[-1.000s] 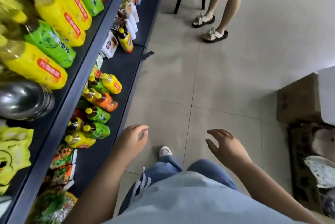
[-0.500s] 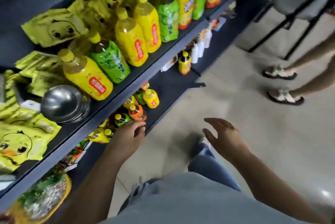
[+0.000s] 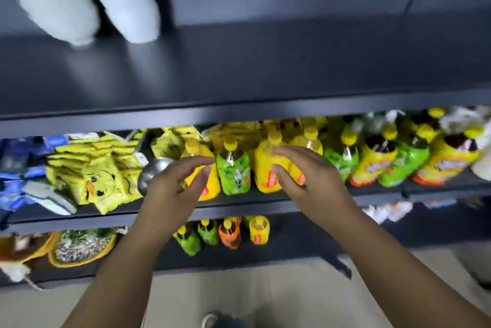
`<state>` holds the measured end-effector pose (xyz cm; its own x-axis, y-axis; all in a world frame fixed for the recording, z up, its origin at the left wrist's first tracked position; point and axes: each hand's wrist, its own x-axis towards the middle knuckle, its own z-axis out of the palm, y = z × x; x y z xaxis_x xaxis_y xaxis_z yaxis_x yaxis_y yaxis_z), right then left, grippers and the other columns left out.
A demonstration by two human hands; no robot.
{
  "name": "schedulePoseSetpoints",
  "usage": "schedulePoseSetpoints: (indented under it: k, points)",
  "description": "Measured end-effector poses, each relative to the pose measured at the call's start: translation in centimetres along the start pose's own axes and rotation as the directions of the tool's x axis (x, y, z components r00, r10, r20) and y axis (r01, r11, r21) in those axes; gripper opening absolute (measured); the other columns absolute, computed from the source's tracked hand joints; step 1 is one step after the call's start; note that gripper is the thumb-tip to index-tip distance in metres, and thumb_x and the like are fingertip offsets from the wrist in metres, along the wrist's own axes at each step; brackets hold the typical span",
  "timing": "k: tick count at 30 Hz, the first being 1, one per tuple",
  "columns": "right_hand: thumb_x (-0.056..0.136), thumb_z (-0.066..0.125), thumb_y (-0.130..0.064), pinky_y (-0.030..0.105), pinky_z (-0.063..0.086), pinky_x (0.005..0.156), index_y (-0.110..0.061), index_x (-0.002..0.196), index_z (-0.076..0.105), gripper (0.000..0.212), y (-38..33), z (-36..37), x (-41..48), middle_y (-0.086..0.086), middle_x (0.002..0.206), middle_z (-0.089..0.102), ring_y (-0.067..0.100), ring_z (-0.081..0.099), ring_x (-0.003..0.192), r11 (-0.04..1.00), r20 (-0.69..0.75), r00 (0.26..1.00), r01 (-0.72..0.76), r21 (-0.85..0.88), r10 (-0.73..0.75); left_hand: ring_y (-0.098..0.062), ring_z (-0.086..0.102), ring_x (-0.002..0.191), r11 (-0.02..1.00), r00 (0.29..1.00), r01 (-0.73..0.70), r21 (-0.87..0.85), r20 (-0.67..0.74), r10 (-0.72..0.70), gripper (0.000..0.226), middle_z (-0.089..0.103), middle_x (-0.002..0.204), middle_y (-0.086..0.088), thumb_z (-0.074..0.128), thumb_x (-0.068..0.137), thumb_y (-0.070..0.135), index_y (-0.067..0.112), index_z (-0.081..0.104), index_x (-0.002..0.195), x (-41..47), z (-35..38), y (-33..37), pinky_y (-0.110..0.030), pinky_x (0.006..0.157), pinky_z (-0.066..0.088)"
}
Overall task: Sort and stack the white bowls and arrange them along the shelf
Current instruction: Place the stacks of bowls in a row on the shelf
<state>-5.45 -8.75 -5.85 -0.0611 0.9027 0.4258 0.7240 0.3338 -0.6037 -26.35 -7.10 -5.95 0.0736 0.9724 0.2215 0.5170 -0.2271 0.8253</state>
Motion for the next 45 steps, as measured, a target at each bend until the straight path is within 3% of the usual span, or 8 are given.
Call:
schedulePoseSetpoints:
  k: [7, 14, 19, 23, 28, 34, 37, 45]
  points:
    - [0.087, 0.058, -0.027, 0.005, 0.030, 0.091, -0.012, 0.114, 0.064, 0.032, -5.1, 0.3, 12.1, -0.017, 0.107, 0.052, -0.005, 0.042, 0.110, 0.968, -0.031, 0.982, 0.187, 0.167, -0.184, 0.019, 0.056, 0.074, 0.980, 0.966, -0.143, -0.137, -0.235, 0.108, 0.017, 0.065, 0.083, 0.025, 0.056, 0.089, 0.011, 0.025, 0.066, 0.093, 7.7, -6.7, 3.0, 0.001, 0.070, 0.039]
    - [0.089, 0.058, -0.023, -0.002, 0.037, 0.077, -0.020, 0.109, 0.064, 0.021, -8.3, 5.8, 25.4, -0.023, 0.093, 0.058, -0.002, 0.054, 0.094, 0.899, 0.042, 0.999, -0.017, 0.437, -0.002, 0.012, 0.059, 0.084, 0.936, 0.894, -0.260, -0.239, -0.427, 0.140, 0.026, 0.066, 0.091, 0.016, 0.052, 0.091, 0.005, 0.028, 0.061, 0.089, 19.3, -12.6, -0.3, -0.006, 0.080, 0.043]
    - [0.089, 0.059, -0.024, -0.002, 0.039, 0.069, -0.020, 0.104, 0.061, 0.016, -9.3, 10.9, 33.0, -0.015, 0.096, 0.058, 0.000, 0.053, 0.091, 0.824, 0.046, 0.993, -0.117, 0.554, 0.111, -0.001, 0.057, 0.092, 0.939, 0.918, -0.188, -0.287, -0.393, 0.063, 0.015, 0.062, 0.096, 0.014, 0.050, 0.093, 0.010, 0.019, 0.059, 0.101, 27.0, -14.6, -3.3, -0.008, 0.080, 0.043]
    - [0.087, 0.060, -0.030, 0.019, 0.035, 0.092, -0.019, 0.124, 0.052, 0.039, -8.7, 14.9, 36.4, -0.004, 0.128, 0.051, 0.007, 0.046, 0.114, 0.794, 0.039, 0.983, -0.167, 0.585, 0.178, 0.007, 0.050, 0.088, 0.918, 0.933, -0.148, -0.368, -0.359, 0.006, 0.013, 0.052, 0.094, 0.022, 0.047, 0.095, 0.017, 0.029, 0.050, 0.097, 31.0, -14.5, -5.1, -0.006, 0.076, 0.038]
    - [0.088, 0.058, -0.031, 0.025, 0.028, 0.107, -0.021, 0.139, 0.034, 0.057, -7.9, 18.5, 39.3, -0.004, 0.149, 0.026, 0.009, 0.030, 0.134, 0.735, 0.043, 0.977, -0.187, 0.651, 0.210, 0.018, 0.053, 0.094, 0.840, 0.958, -0.190, -0.508, -0.285, 0.044, 0.023, 0.055, 0.112, 0.017, 0.046, 0.096, 0.023, 0.026, 0.045, 0.119, 34.5, -13.3, -6.7, 0.000, 0.076, 0.040]
    - [0.055, 0.055, -0.059, 0.023, 0.045, 0.093, -0.031, 0.127, 0.040, 0.079, -6.9, 21.3, 41.2, -0.002, 0.133, 0.048, 0.008, 0.050, 0.117, 0.618, 0.093, 0.989, -0.143, 0.773, 0.114, 0.010, 0.051, 0.111, 0.784, 0.953, -0.255, -0.566, -0.286, 0.103, 0.075, 0.050, 0.130, 0.013, 0.052, 0.073, 0.051, 0.017, 0.032, 0.138, 36.9, -12.3, -8.9, -0.006, 0.085, 0.041]
    - [0.055, 0.055, -0.057, 0.011, 0.046, 0.081, -0.032, 0.125, 0.039, 0.076, -6.4, 21.3, 41.5, -0.012, 0.122, 0.054, -0.008, 0.055, 0.104, 0.565, 0.082, 0.995, -0.101, 0.819, 0.058, 0.008, 0.052, 0.112, 0.767, 0.955, -0.261, -0.586, -0.270, 0.119, 0.071, 0.052, 0.127, 0.014, 0.052, 0.069, 0.050, 0.023, 0.036, 0.132, 37.5, -12.4, -9.3, -0.008, 0.086, 0.042]
    - [0.059, 0.057, -0.054, 0.011, 0.046, 0.082, -0.028, 0.134, 0.037, 0.082, -6.3, 21.6, 41.6, -0.013, 0.125, 0.055, -0.005, 0.055, 0.108, 0.539, 0.066, 0.998, -0.060, 0.840, 0.008, 0.009, 0.050, 0.114, 0.796, 0.960, -0.238, -0.556, -0.258, 0.106, 0.074, 0.052, 0.126, 0.020, 0.054, 0.068, 0.055, 0.026, 0.036, 0.134, 37.7, -12.4, -9.8, -0.007, 0.087, 0.040]
